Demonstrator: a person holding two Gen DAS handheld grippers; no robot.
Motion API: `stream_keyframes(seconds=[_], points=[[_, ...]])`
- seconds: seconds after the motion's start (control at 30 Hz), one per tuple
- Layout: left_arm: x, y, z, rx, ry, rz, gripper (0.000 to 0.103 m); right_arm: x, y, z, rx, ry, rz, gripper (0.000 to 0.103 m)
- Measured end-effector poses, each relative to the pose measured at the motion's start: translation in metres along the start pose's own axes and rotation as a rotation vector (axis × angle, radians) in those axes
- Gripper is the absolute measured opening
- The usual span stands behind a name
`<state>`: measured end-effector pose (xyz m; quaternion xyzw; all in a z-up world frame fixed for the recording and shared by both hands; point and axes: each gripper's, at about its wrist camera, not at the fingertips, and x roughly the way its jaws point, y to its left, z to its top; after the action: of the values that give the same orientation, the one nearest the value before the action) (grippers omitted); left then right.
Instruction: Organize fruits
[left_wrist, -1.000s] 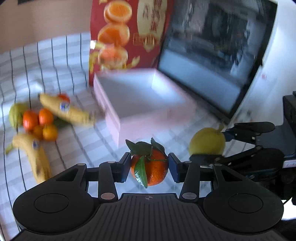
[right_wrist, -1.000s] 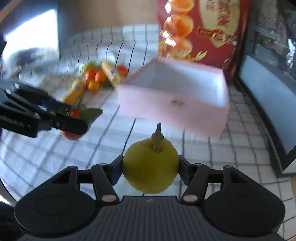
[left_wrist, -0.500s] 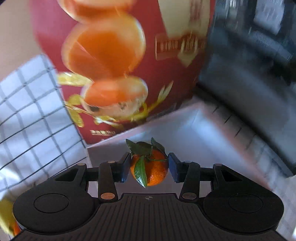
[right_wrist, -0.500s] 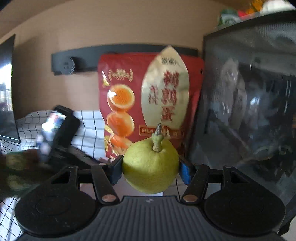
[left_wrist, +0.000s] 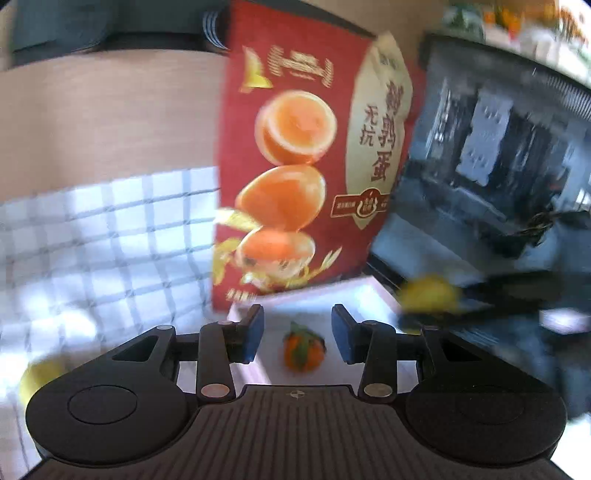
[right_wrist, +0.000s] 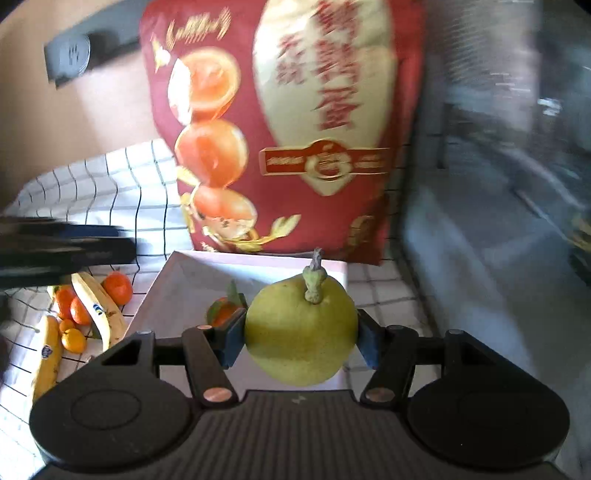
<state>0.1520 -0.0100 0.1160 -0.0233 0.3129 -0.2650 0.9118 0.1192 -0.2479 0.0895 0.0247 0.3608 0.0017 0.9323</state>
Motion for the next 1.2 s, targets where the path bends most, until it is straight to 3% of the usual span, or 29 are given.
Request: stream_keyframes(seconds=[0.27, 0.5, 0.67, 0.87, 1.03, 1.2], points=[[-0.068, 0.033, -0.082, -0.189, 0.050, 0.068, 0.044, 0.099, 0.033, 0.028, -0.084, 0.163, -0.077, 0.061], [-0.089, 0.059, -0.121, -0.301, 0.115, 0.147, 0.044, 0.136, 0.038, 0.019, -0.100, 0.260, -0.104, 0.061], [-0.092, 0.064, -0.126, -0.336, 0.125, 0.177, 0.044, 0.126, 0.039, 0.017, -0.109, 0.245, -0.106, 0.061], [-0.088, 0.066, -0.128, -0.365, 0.141, 0.206, 0.044, 0.068, 0.042, 0.025, -0.113, 0.085, -0.104, 0.062], [-0.089, 0.060, -0.133, -0.362, 0.161, 0.203, 0.044, 0.019, 0.079, 0.027, -0.207, -0.015, 0.036, 0.062], [-0.096, 0.053, -0.140, -0.347, 0.172, 0.186, 0.044, 0.015, 0.149, 0.028, -0.363, 0.036, 0.215, 0.062]])
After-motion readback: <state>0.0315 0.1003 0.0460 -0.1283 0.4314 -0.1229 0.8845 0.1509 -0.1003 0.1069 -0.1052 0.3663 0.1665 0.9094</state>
